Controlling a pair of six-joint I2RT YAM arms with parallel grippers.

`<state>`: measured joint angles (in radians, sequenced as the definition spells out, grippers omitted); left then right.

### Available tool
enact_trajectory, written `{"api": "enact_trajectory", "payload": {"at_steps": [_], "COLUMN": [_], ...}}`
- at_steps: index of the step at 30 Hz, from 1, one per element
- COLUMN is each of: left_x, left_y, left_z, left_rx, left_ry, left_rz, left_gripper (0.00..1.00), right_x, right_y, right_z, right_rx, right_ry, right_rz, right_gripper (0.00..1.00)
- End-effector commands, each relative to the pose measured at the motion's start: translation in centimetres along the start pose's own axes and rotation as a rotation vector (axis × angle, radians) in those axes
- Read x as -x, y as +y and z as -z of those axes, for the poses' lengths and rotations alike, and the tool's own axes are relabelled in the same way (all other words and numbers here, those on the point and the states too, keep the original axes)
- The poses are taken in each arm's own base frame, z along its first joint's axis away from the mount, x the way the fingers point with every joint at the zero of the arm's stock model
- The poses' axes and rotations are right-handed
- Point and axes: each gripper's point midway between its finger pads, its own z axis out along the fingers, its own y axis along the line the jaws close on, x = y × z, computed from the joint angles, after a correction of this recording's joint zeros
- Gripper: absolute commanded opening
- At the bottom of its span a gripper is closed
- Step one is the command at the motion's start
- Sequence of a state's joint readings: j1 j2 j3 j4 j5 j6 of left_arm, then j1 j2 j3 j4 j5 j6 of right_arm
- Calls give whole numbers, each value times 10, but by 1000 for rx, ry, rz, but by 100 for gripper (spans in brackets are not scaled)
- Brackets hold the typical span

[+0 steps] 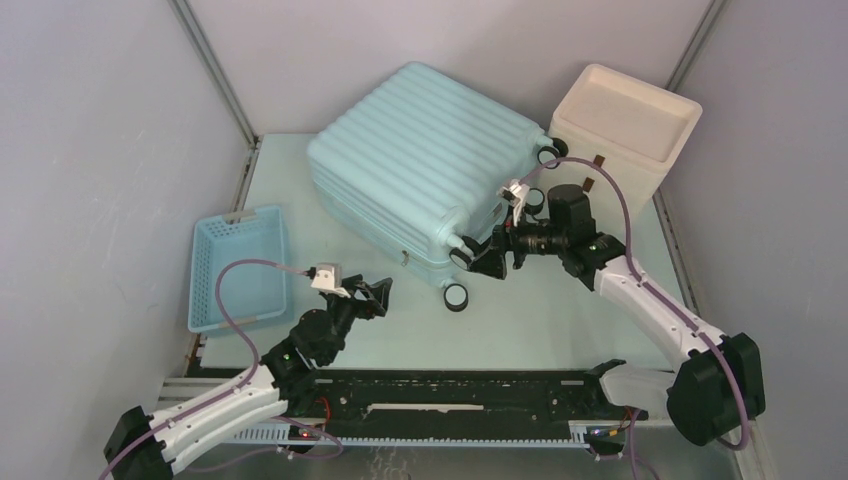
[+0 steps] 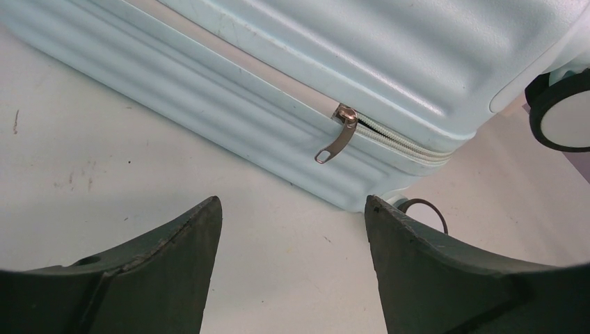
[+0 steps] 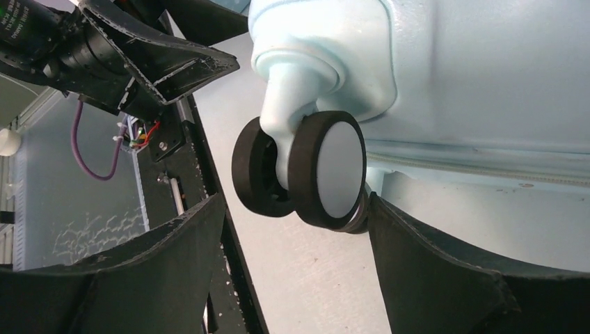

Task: Open, take out, and arrange the luggage
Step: Adjust the luggage at the center of the board.

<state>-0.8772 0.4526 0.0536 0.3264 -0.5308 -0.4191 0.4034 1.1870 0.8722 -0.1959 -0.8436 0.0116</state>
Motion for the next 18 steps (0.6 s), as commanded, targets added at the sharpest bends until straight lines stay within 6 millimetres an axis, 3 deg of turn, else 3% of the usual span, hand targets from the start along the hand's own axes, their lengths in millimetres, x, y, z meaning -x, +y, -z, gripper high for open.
{"api": "enact_trajectory", "payload": {"at_steps": [1, 5, 11, 18], "left_x": [17, 16, 17, 17], "left_y": [-6, -6, -6, -6], "left_z": [-3, -3, -2, -2], "left_rx": [6, 7, 7, 6], "left_ry": [-36, -36, -37, -37], "left_rz": [27, 26, 27, 28], "left_gripper": [80, 80, 79, 79], "right_x": [8, 9, 7, 10], "right_y": [1, 10, 36, 53], "right_z": [-10, -18, -28, -46], "right_rx": [-25, -1, 83, 94], "right_ry": [-22, 1, 37, 69], "right_rz": [35, 66, 134, 181], "right_gripper": [84, 77, 42, 31]}}
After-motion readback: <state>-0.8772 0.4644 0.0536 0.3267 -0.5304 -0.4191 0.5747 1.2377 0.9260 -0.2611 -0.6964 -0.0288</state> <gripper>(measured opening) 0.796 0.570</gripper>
